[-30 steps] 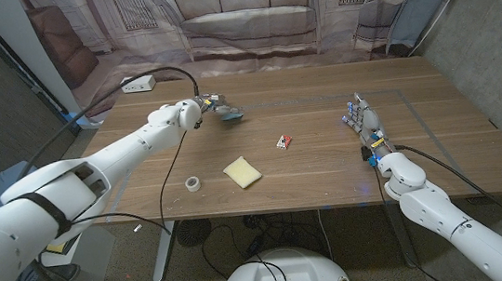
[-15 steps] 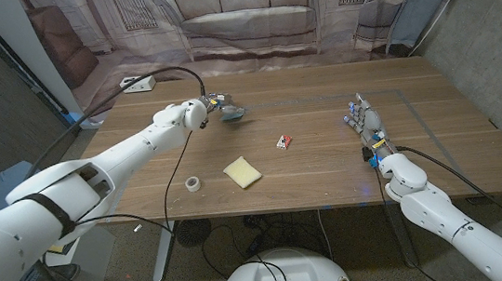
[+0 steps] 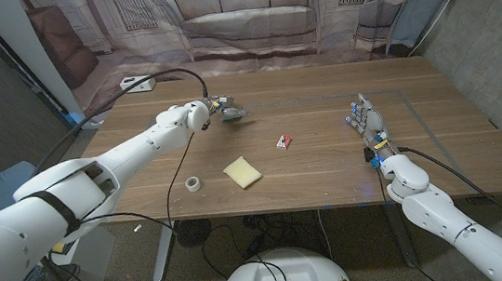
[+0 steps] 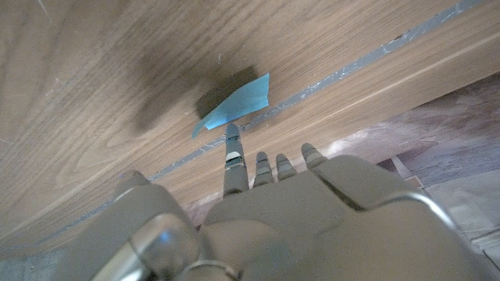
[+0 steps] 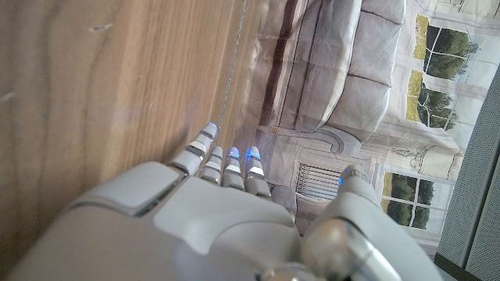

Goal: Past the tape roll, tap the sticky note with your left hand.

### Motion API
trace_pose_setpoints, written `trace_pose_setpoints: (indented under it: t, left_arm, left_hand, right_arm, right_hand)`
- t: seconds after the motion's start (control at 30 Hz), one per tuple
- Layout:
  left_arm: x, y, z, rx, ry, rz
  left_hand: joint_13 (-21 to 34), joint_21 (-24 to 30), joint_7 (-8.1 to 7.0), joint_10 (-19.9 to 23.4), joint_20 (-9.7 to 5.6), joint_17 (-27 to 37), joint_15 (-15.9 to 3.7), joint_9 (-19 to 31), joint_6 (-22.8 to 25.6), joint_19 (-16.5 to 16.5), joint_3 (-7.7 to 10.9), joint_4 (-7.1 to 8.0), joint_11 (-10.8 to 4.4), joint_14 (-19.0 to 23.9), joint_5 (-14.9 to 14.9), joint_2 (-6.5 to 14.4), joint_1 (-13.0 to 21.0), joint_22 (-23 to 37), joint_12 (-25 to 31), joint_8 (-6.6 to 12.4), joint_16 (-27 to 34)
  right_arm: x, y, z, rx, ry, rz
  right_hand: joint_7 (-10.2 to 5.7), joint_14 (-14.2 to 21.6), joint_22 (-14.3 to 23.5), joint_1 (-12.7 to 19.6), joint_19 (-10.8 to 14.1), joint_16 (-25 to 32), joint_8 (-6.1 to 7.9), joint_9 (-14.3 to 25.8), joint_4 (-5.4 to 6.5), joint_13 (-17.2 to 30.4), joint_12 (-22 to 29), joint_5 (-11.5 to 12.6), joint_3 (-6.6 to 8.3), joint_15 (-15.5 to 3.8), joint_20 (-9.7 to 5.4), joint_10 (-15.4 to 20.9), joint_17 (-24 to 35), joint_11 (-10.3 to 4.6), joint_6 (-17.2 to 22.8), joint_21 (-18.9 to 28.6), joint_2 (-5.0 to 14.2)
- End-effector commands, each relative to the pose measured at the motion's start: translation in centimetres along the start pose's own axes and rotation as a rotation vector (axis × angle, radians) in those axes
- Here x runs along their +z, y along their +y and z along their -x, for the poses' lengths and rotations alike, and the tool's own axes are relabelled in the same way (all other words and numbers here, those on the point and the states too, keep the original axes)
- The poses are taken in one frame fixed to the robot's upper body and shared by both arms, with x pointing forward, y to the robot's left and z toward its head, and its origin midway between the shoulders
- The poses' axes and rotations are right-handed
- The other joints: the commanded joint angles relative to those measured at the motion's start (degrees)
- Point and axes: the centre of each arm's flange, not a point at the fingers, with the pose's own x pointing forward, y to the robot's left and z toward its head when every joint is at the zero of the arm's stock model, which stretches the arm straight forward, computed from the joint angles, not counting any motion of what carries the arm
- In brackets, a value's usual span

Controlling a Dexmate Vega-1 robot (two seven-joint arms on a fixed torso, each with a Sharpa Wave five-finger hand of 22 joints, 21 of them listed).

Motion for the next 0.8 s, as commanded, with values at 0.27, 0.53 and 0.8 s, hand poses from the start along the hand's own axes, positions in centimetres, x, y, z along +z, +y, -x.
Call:
trace_pose_setpoints:
  t: [0.27, 0.53, 0.8]
  left_arm:
    - [0.41, -0.51, -0.87, -0.022, -0.008, 0.000]
    - [0.49, -0.90, -0.88, -0.036, -0.005, -0.002]
    - [0.70, -0.94, -0.76, -0.033, -0.008, 0.001]
  left_hand:
    - [0.2, 0.5, 0.27, -0.2, 0.05, 0.1, -0.15, 0.0, 0.2, -2.8, 0.10, 0.01, 0.40, 0.1, 0.1, 0.0, 0.5, 0.3, 0.2, 0.38, 0.3]
    - [0.2, 0.5, 0.17, -0.3, 0.07, 0.1, -0.11, 0.0, 0.1, -2.9, 0.16, -0.01, 0.35, 0.1, 0.1, 0.0, 0.5, 0.3, 0.2, 0.38, 0.3]
    - [0.2, 0.4, 0.09, -0.3, 0.11, 0.1, -0.15, 0.0, 0.2, -2.9, 0.22, -0.04, 0.36, 0.0, 0.1, 0.1, 0.6, 0.3, 0.2, 0.44, 0.2]
  right_arm:
    - [-0.27, -0.22, 0.21, -0.013, 0.008, -0.005]
    - [-0.37, -0.30, 0.24, -0.014, 0.008, -0.006]
    - [-0.28, -0.34, 0.15, -0.016, 0.005, -0.009]
  right_hand:
    - [-0.10, 0.4, 0.2, -0.3, 0.3, 0.2, -0.04, 0.3, -0.43, 0.3, -0.1, 0.3, -0.03, 0.36, 0.26, 0.6, 0.1, 0.11, 0.6, 0.3, 0.36]
    - [-0.09, 0.4, 0.2, -0.3, 0.3, 0.2, -0.05, 0.3, -0.45, 0.3, -0.1, 0.3, -0.03, 0.39, 0.28, 0.7, 0.0, 0.13, 0.6, 0.3, 0.38]
    - [-0.09, 0.4, 0.2, -0.3, 0.4, 0.2, -0.03, 0.3, -0.46, 0.3, -0.1, 0.3, -0.03, 0.38, 0.24, 0.7, 0.1, 0.14, 0.6, 0.3, 0.39]
